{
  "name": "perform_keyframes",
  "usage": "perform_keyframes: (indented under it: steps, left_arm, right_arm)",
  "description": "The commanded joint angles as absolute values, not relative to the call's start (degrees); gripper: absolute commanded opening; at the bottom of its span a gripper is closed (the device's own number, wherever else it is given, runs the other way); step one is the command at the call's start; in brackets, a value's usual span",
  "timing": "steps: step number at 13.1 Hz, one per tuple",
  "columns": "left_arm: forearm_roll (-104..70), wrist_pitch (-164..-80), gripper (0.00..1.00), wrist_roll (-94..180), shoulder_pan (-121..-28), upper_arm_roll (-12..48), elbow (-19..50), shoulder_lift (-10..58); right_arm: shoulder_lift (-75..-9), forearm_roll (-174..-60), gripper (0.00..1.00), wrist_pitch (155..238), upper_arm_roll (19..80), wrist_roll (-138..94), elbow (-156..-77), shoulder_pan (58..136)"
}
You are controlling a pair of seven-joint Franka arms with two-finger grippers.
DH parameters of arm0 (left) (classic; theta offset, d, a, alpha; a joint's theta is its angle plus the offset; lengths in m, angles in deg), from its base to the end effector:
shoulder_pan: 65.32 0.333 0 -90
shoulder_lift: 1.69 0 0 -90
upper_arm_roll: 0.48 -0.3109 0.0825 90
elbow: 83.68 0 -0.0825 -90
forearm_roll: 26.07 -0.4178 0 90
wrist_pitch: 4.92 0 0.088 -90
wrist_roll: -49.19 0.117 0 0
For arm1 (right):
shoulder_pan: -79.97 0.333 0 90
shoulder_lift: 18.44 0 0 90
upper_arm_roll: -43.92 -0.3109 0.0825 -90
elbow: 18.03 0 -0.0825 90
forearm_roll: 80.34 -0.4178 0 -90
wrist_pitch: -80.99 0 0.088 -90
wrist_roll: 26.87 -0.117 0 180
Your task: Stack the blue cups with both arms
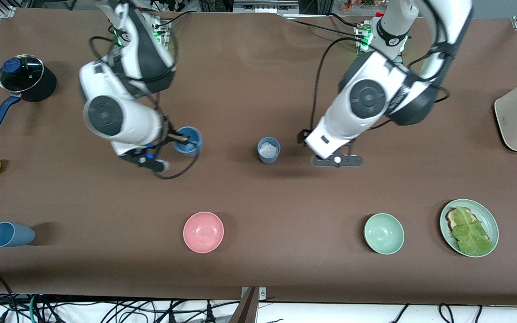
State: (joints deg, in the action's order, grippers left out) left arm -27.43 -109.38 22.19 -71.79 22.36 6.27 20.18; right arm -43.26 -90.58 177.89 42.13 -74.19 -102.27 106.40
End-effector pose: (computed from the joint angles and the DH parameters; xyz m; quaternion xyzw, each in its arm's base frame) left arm 0.6085 -0.3071 0.4024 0.9968 -0.0143 -0.0726 0.0312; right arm 0.5997 0.3400 0.3911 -0.9726 0.1847 0.1406 0.0094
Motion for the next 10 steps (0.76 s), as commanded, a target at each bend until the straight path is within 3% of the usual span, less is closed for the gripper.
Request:
perform_keyframes:
  steps: [1, 3, 6, 9, 10]
  left_arm:
    - [-28.36, -104.0, 1.0, 31.93, -66.75, 22.55, 7.28, 14.33]
    - [-28.36, -99.34, 1.0, 34.5, -63.93, 22.64, 7.28, 10.11]
    - [-27.57, -95.98, 1.0, 39.76, -59.98, 21.42, 7.72, 4.05]
    - [-26.43, -95.98, 1.0, 47.4, -68.28, 7.04, 9.92, -0.45]
    - [-26.42, -96.24, 1.0, 49.26, -68.49, 6.21, 10.27, -0.63]
  right_arm:
    - [-50.67, -92.12, 0.0, 177.14, 42.6, -84.92, -91.89, 112.02]
    - [-54.81, -92.2, 0.0, 178.19, 42.6, -90.83, -86.52, 115.28]
    - [-57.63, -92.99, 0.0, 183.1, 42.6, -97.17, -84.74, 118.63]
    - [-58.25, -95.1, 0.0, 185.13, 42.6, -98.77, -84.65, 119.25]
    - [-58.43, -95.19, 0.0, 185.75, 42.6, -98.77, -84.74, 119.43]
